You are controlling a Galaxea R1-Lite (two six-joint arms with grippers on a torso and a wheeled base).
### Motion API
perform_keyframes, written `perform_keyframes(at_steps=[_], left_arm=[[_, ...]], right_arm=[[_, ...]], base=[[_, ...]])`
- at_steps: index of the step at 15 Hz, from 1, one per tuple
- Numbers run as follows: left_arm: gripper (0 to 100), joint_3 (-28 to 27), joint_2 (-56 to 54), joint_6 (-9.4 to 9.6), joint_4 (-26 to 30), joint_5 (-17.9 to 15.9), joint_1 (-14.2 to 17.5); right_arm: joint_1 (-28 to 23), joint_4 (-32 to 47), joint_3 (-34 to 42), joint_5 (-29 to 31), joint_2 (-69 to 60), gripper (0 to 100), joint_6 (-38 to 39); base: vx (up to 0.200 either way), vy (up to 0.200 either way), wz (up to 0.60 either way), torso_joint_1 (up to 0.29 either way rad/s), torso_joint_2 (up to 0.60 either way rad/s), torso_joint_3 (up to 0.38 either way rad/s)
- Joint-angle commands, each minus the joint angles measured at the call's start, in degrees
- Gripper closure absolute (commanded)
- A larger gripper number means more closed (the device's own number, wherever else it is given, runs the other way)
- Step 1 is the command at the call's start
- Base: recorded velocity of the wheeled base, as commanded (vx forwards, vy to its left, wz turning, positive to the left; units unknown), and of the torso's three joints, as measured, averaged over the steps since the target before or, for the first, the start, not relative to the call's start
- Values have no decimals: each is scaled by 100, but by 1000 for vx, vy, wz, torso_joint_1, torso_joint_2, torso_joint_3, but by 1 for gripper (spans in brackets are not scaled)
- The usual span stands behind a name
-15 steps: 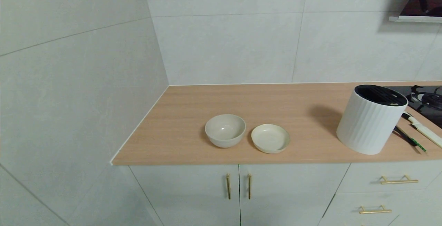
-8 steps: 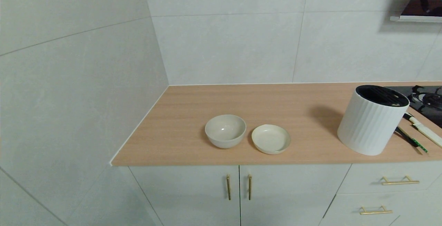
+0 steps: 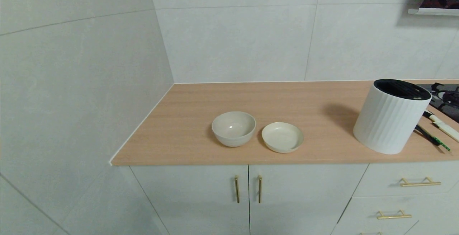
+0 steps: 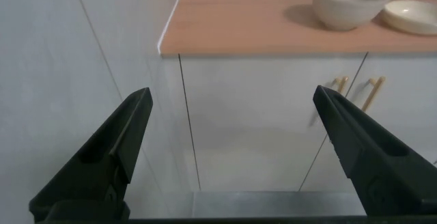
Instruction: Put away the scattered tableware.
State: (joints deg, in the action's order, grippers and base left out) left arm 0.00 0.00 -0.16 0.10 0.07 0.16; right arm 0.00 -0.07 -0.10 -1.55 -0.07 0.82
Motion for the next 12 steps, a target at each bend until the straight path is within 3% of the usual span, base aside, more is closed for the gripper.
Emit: perform_keyframes(at_steps=[1,12], left_arm=[[0,0,0,-2,-1,1,2],[0,0,0,-2,-1,1,2]], right_arm=[[0,-1,1,-3,7,0,-3],[0,-1,1,-3,7,0,-3]], base=[[0,0,0,-256,549,305],[0,0,0,-225,521,294]])
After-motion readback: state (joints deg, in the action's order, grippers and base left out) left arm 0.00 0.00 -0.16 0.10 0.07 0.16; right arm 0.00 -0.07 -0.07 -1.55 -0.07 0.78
